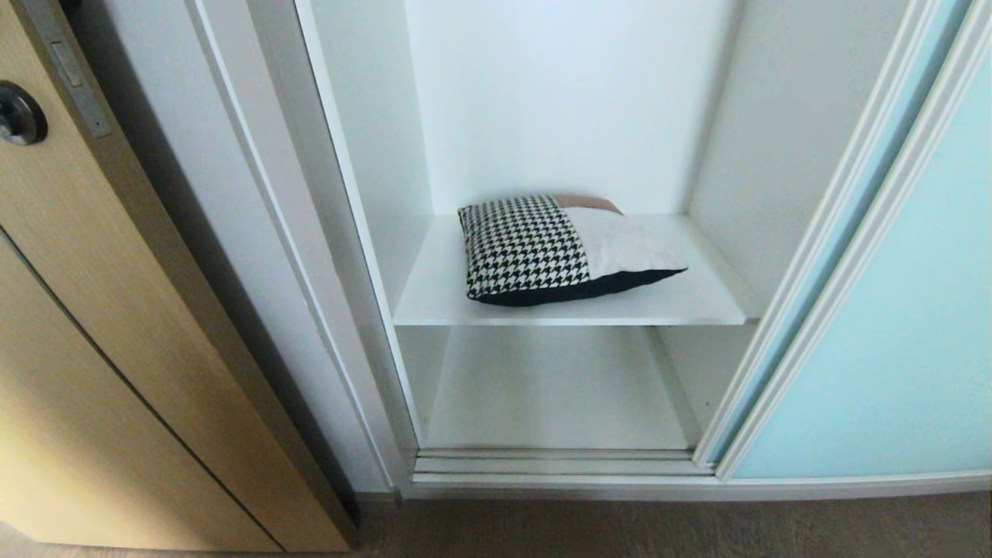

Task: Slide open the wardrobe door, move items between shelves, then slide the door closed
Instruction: Place the pillow on the lower shelf

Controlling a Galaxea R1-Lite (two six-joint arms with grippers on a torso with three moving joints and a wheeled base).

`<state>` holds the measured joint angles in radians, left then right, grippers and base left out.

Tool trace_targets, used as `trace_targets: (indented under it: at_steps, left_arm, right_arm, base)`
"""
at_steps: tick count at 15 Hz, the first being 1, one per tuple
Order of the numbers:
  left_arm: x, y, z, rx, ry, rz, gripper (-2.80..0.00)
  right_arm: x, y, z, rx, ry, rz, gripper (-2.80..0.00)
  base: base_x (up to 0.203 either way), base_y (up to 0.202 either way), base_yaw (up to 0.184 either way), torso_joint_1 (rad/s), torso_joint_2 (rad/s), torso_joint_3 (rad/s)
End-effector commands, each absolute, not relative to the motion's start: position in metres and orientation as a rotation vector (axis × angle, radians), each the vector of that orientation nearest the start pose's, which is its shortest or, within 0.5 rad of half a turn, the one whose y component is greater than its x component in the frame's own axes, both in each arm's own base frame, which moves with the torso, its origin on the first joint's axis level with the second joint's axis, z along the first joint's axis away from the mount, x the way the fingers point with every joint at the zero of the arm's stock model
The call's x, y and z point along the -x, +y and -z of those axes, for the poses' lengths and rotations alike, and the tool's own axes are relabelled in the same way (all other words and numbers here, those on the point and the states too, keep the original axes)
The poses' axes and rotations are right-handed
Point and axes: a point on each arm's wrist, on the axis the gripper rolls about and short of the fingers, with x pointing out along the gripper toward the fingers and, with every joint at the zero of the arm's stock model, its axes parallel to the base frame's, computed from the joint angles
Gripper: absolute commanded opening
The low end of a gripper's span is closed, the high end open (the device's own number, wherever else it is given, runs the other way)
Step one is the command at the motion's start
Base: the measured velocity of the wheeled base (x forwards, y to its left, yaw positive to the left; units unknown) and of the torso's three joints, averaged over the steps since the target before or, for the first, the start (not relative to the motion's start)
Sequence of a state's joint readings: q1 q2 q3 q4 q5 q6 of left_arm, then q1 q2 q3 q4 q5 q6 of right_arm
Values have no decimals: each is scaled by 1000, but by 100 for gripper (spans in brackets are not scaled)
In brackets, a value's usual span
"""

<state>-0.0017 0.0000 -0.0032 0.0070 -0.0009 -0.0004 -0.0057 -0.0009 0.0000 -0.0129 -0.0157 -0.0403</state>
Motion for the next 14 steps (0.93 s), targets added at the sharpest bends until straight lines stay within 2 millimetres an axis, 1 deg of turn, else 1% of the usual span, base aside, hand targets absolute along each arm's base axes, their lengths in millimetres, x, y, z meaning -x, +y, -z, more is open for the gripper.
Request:
trace_targets:
  at_steps: [1, 2, 3, 5, 6, 7, 8, 10, 12, 14]
  left_arm:
    - [23, 0, -76, 2, 5, 3, -280]
    - [23, 0, -76, 2, 6, 3, -280]
    - [23, 0, -76, 2, 5, 3, -280]
    - [23, 0, -76, 2, 5, 3, -280]
    - [23, 0, -76, 2, 5, 2, -280]
    - [23, 0, -76, 2, 5, 2, -280]
    - [23, 0, -76, 2, 6, 3, -280]
    - [23, 0, -76, 2, 6, 2, -280]
    - [23, 0, -76, 2, 6, 2, -280]
    - [23, 0, -75, 2, 6, 2, -280]
  right_arm:
    - [26, -1, -87, 33, -51, 40, -280]
    - [31, -1, -107, 32, -92, 56, -280]
    - [37, -1, -136, 29, -135, 63, -280]
    - [48, -1, -182, 29, -191, 54, -280]
    - [48, 0, -200, 44, -171, 38, -280]
    - [43, 1, -213, 62, -138, 30, -280]
    - [35, 1, -229, 72, -101, 24, -280]
    - [12, 1, -264, 50, -34, -8, -280]
    - [-17, 2, -300, -16, 31, -82, -280]
    - [-44, 3, -330, -105, 104, -179, -280]
  base:
    - [0, 0, 0, 0, 0, 0]
    - [0, 0, 0, 0, 0, 0]
    - [0, 0, 0, 0, 0, 0]
    - [0, 0, 0, 0, 0, 0]
    - [0, 0, 0, 0, 0, 0]
    - [0, 0, 0, 0, 0, 0]
    - [0, 0, 0, 0, 0, 0]
    - [0, 0, 0, 0, 0, 0]
    - [0, 0, 0, 0, 0, 0]
    - [0, 0, 0, 0, 0, 0]
